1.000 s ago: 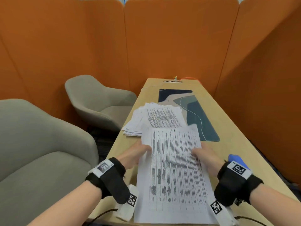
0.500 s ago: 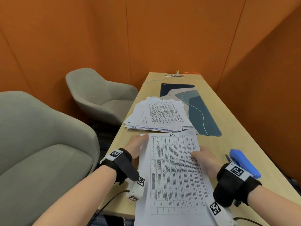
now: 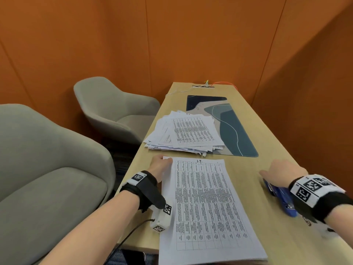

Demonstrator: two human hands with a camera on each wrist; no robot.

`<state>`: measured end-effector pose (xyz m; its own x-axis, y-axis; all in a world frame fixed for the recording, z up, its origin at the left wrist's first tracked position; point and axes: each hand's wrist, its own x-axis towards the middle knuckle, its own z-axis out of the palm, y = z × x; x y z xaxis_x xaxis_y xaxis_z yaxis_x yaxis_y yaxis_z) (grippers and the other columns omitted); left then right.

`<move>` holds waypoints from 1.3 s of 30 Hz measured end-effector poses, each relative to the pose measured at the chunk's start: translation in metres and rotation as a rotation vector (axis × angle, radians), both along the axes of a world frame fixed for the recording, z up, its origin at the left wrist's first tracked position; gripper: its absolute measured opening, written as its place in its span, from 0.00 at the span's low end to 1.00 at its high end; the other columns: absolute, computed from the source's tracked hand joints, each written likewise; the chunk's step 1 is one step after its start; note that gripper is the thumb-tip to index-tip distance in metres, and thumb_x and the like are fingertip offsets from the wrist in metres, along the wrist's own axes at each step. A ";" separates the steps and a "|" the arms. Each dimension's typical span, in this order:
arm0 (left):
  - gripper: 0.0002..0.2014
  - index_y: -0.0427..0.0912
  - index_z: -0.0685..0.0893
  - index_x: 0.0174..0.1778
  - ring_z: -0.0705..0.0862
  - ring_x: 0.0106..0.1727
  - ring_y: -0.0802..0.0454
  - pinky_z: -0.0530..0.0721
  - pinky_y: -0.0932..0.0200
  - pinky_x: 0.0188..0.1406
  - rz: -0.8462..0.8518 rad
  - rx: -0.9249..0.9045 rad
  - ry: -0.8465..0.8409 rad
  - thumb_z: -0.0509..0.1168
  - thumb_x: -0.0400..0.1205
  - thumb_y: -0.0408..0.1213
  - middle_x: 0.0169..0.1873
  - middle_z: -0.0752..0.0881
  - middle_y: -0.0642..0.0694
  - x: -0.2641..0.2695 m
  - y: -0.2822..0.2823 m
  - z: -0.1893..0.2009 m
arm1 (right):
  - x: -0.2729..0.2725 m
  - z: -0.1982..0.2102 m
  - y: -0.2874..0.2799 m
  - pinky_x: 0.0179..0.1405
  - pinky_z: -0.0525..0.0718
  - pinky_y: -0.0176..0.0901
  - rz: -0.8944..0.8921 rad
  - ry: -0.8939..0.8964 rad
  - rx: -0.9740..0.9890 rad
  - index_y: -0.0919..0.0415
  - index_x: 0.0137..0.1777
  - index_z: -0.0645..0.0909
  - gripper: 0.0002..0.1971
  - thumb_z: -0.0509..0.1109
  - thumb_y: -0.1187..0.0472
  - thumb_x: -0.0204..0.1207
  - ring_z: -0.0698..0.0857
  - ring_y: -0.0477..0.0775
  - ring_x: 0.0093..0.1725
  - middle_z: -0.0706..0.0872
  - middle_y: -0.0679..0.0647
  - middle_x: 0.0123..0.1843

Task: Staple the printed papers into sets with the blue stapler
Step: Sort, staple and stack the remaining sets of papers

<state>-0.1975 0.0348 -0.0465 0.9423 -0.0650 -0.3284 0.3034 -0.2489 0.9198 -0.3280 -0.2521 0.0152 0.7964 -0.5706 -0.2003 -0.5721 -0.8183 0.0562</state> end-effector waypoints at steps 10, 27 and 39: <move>0.06 0.38 0.81 0.54 0.83 0.54 0.42 0.78 0.55 0.52 0.015 -0.074 -0.033 0.62 0.84 0.34 0.56 0.85 0.36 -0.001 0.000 -0.004 | 0.009 -0.005 -0.010 0.47 0.71 0.39 -0.162 0.054 0.274 0.63 0.50 0.76 0.14 0.60 0.52 0.84 0.78 0.55 0.48 0.82 0.61 0.56; 0.08 0.40 0.74 0.36 0.73 0.36 0.52 0.70 0.60 0.33 0.079 -0.008 -0.490 0.63 0.82 0.35 0.30 0.76 0.50 -0.016 -0.007 0.012 | 0.143 -0.004 0.156 0.54 0.86 0.53 -0.263 -0.947 1.228 0.67 0.53 0.83 0.30 0.83 0.47 0.55 0.87 0.61 0.48 0.88 0.60 0.48; 0.06 0.42 0.78 0.38 0.79 0.37 0.55 0.76 0.62 0.38 0.087 -0.161 -0.453 0.69 0.78 0.36 0.36 0.82 0.48 -0.014 -0.009 0.014 | 0.152 -0.005 0.175 0.47 0.76 0.45 -0.150 -0.917 1.144 0.62 0.57 0.82 0.29 0.71 0.37 0.70 0.82 0.57 0.49 0.86 0.57 0.51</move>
<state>-0.2112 0.0263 -0.0323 0.9924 0.0037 0.1233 -0.1226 -0.0839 0.9889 -0.1760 -0.0769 0.0097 0.8398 -0.5397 -0.0583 -0.1317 -0.0984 -0.9864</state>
